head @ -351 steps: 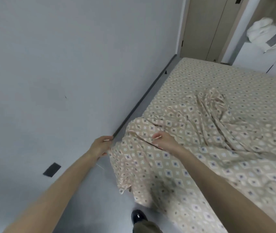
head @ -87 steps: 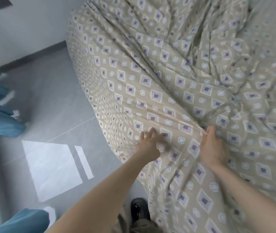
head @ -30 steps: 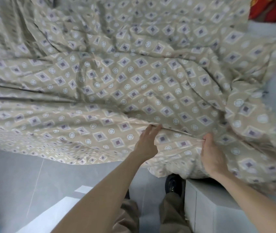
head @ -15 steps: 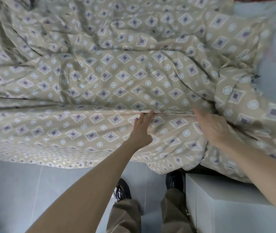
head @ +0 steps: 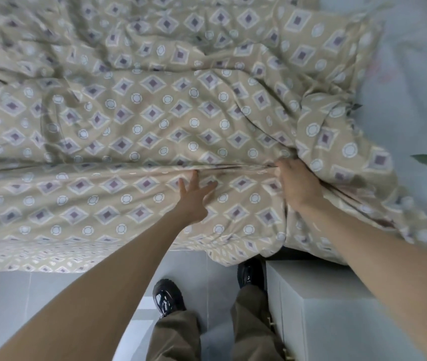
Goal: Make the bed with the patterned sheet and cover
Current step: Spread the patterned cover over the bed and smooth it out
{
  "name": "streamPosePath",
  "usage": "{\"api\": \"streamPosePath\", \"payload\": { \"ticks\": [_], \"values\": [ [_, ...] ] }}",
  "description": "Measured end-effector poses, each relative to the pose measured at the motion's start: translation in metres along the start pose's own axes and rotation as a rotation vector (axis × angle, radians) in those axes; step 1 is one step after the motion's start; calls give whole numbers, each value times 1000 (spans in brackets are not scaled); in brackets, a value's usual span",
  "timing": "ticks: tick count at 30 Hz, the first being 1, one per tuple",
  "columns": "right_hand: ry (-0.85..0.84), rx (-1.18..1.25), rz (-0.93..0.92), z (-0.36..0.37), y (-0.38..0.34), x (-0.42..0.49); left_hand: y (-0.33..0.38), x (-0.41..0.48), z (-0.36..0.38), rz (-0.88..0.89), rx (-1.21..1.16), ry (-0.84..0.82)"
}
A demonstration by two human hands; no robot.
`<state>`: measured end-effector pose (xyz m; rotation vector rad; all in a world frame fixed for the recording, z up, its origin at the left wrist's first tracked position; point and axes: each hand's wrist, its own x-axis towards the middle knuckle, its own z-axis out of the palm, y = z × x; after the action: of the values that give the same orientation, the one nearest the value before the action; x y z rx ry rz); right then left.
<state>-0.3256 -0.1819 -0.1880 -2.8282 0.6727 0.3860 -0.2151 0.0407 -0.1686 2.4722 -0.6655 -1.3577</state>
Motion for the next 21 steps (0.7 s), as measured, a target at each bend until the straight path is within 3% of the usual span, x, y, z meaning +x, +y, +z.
{"api": "streamPosePath", "payload": {
  "ticks": [3,5,7,10,14,17,18,21],
  "values": [
    [162,108,-159,-10,15,-41,12,-3,15,-43,5,56],
    [177,110,-136,-16,31,-72,25,-8,25,-35,1,61],
    [242,45,-26,-19,50,-98,36,-12,34,-12,4,43],
    [393,26,338,-29,81,-130,62,-13,49,34,-32,20],
    [564,262,724,-40,116,-143,86,-11,62,46,-39,-10],
    [313,470,700,-34,129,-133,88,-5,64,38,-6,9],
    [217,469,671,-31,127,-131,87,-4,64,40,4,15],
    [150,342,607,-26,119,-128,86,-2,60,39,13,15]
  ]
}}
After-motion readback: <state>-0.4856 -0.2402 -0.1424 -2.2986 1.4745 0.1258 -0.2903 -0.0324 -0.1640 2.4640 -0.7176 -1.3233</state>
